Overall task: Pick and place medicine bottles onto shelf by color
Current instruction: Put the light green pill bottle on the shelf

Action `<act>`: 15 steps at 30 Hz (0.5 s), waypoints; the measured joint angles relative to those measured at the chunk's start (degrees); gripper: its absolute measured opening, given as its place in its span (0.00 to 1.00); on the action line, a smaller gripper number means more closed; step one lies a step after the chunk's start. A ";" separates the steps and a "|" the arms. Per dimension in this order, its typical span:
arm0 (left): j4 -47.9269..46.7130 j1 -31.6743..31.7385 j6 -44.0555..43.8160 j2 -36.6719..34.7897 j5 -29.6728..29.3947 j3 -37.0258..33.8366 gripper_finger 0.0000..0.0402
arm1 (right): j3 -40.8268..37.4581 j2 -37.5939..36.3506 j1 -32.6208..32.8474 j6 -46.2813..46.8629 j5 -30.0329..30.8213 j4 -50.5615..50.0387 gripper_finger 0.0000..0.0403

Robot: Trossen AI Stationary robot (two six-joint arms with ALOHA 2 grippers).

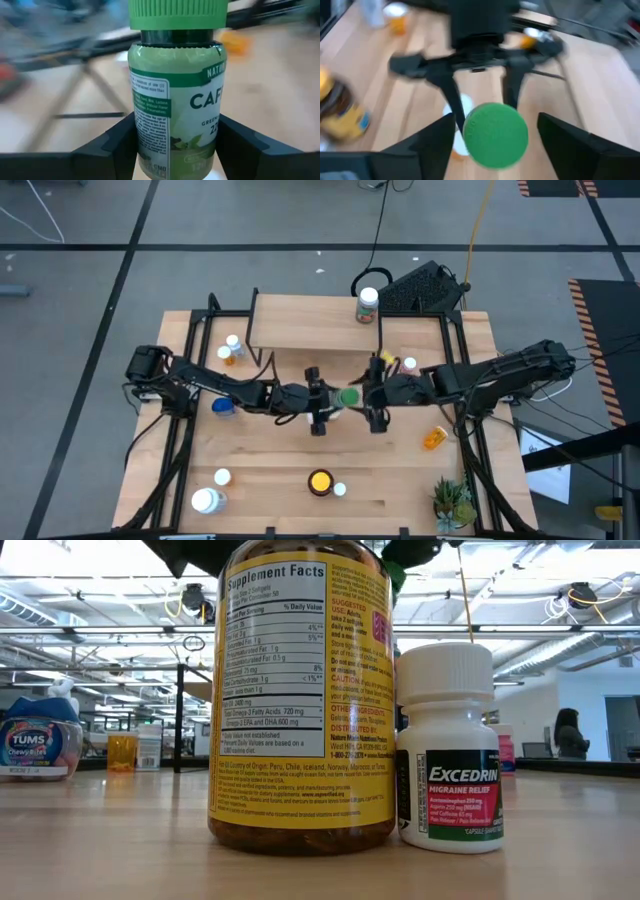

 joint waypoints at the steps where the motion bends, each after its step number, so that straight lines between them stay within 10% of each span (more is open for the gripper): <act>1: 0.64 -0.20 0.89 0.00 -2.29 0.00 0.56 | 0.00 -0.63 -0.29 2.30 0.97 -0.05 0.73; 15: 7.69 -0.29 5.84 -0.02 -3.61 0.00 0.58 | -5.85 -1.85 -1.27 6.42 2.02 10.70 0.82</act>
